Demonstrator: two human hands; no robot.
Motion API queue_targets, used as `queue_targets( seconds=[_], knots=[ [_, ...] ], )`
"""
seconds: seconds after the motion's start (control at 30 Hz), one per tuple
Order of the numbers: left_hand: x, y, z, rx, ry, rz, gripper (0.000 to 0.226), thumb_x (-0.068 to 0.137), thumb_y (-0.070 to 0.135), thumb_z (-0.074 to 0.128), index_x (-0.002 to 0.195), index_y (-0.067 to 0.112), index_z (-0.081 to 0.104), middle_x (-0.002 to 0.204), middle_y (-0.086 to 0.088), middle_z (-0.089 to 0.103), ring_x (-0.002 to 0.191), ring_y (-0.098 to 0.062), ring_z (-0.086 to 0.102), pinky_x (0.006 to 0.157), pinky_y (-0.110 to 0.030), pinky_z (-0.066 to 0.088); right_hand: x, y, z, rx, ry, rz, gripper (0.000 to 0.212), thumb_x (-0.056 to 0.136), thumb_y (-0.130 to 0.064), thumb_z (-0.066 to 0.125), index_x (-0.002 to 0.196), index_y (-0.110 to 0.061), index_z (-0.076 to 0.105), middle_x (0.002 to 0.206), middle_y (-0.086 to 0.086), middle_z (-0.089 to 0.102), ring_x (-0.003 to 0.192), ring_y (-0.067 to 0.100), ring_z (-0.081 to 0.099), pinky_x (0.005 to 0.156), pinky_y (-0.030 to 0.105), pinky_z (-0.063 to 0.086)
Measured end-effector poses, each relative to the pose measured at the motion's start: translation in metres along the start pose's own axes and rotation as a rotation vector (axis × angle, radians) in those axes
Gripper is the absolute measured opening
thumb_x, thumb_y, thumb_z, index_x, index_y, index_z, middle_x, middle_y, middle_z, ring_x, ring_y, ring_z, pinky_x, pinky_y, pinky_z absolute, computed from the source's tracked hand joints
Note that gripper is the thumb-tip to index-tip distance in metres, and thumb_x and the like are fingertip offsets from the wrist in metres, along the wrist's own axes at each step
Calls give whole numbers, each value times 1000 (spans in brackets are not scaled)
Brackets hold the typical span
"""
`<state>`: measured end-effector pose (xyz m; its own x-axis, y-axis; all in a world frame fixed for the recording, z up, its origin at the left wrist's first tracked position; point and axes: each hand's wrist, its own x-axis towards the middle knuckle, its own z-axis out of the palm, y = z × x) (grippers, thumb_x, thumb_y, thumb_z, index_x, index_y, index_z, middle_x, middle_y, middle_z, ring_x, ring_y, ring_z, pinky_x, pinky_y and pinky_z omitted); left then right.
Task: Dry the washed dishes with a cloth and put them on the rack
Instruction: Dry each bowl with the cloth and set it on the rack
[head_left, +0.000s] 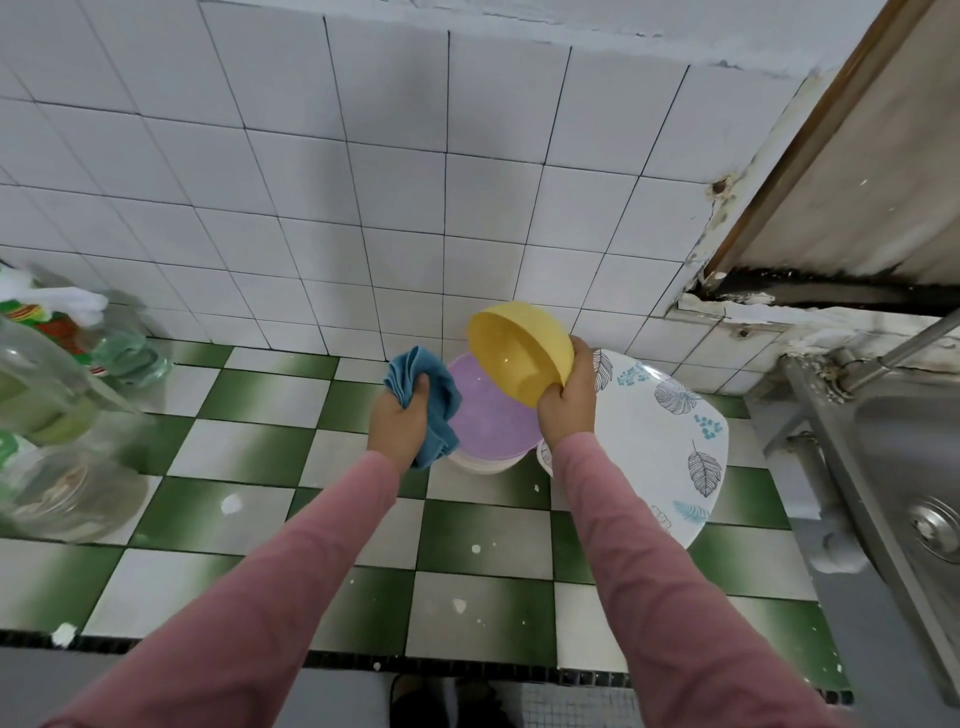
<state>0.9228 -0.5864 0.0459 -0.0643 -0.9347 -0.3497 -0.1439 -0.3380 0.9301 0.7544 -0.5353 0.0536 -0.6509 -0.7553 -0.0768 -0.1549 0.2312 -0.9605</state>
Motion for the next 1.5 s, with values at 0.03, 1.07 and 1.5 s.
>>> queue_targets(
  seconds=[0.03, 1.07, 1.5],
  knots=[
    [-1, 0, -1, -4, -3, -6, 15, 100, 37, 52, 88, 28, 52, 88, 3, 61, 88, -20, 59, 88, -41, 51, 0, 2, 0, 27, 4, 36, 81, 68, -14, 33, 149, -15, 32, 141, 9, 46, 126, 26, 45, 110, 40, 39],
    [-40, 19, 54, 925, -802, 576, 54, 105, 30, 39, 156, 24, 21, 164, 5, 14, 151, -15, 10, 121, -32, 12, -38, 5, -10, 792, -47, 362, 82, 74, -70, 59, 135, -16, 50, 129, 15, 63, 115, 31, 65, 99, 50, 52],
    [-27, 32, 78, 1545, -428, 692, 69, 101, 55, 6, 155, 17, -10, 161, 1, -25, 146, -20, -28, 119, -41, -16, -19, 0, -65, 672, -134, 192, 73, 78, -67, 47, 136, -24, 38, 125, 4, 59, 112, 22, 62, 96, 45, 54]
  ],
)
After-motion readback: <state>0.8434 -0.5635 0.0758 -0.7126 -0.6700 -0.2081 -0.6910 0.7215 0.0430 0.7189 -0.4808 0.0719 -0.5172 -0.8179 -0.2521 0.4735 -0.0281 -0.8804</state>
